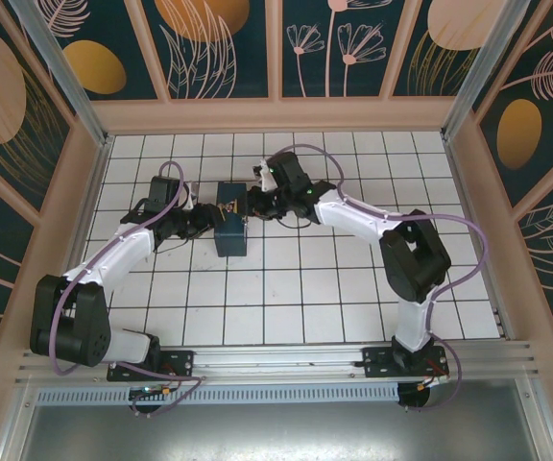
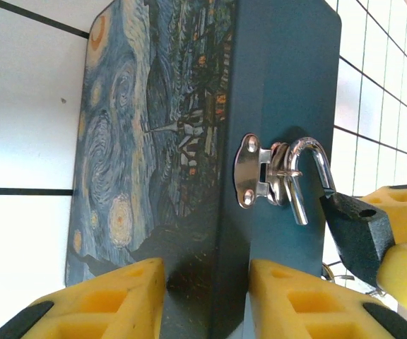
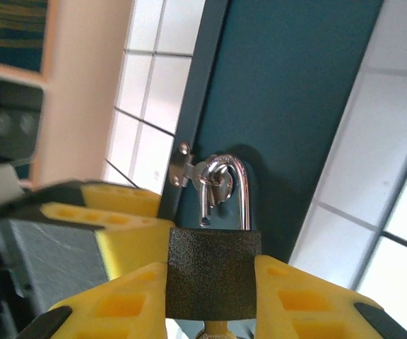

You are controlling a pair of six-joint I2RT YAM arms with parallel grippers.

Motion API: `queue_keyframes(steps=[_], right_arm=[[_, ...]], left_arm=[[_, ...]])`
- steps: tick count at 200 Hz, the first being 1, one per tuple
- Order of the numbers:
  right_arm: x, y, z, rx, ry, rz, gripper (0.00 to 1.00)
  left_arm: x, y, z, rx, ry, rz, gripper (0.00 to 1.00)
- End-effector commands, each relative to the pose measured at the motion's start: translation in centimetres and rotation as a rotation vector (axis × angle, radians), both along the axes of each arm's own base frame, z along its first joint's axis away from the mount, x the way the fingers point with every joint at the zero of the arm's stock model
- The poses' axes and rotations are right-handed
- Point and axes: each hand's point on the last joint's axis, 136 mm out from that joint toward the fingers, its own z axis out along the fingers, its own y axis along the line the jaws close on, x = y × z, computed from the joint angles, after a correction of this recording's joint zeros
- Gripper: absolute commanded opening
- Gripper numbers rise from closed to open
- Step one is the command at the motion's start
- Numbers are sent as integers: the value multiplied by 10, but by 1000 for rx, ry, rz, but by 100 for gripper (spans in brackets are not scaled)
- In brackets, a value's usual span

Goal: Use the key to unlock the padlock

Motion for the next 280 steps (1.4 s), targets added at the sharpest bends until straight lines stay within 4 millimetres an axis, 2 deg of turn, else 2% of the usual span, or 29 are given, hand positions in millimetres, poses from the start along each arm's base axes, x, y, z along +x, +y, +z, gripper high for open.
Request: queue_keyframes(steps=[1, 66, 92, 114, 136, 151, 170, 189, 226, 250, 280], right_arm=[[10, 9, 44, 216, 13, -124, 24], [20, 28, 53, 205, -60, -284, 23], [19, 36, 58, 193, -106, -291, 23], [25, 36, 43, 153, -94, -294, 23], [36, 24, 36, 126, -109, -329, 23], [41, 19, 36, 99, -130, -322, 29], [42, 15, 46, 34, -188, -296, 37], [35, 14, 45, -24, -176, -261, 43], [21, 25, 24, -139, -139, -227, 49], [21, 22, 4, -224, -115, -239, 48], [22, 18, 2, -246, -119, -260, 47]], left_arm=[[-18, -3, -21, -9, 81, -42, 35], [-17, -7, -18, -29, 73, -57, 32], [-17, -6, -22, -24, 78, -50, 31], [-17, -6, -20, -29, 74, -40, 31], [-16, -3, -18, -18, 67, -28, 31], [-15, -1, -16, -15, 62, -19, 31], [-13, 1, -14, -14, 57, -11, 31], [-11, 3, -14, 2, 49, -9, 31], [-10, 3, -18, 10, 47, -13, 31], [-10, 4, -18, 16, 42, -11, 31], [-9, 4, -14, 13, 33, -15, 31]])
